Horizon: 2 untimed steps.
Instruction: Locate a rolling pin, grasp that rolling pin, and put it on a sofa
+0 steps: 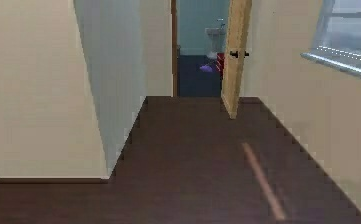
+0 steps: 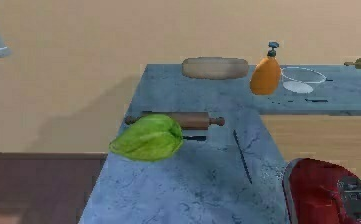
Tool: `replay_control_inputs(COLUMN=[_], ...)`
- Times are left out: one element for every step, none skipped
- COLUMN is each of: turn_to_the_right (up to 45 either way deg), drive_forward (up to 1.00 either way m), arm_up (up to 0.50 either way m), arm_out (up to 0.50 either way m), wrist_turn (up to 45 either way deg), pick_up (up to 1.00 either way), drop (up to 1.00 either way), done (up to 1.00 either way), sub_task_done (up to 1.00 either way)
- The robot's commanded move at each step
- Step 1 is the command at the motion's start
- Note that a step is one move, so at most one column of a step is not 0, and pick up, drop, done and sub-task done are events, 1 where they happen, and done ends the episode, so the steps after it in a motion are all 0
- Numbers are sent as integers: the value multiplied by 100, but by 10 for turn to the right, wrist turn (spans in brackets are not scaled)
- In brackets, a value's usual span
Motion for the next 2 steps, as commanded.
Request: replay_control_inputs(turn_to_the_right=[180, 0], drive_forward=[0, 45], arm_up=[0, 0], arm_out=[0, 0], wrist_turn=[0, 0], pick_up=[0, 0], drop=[0, 0], done=[0, 0], sub_task_done=[0, 0])
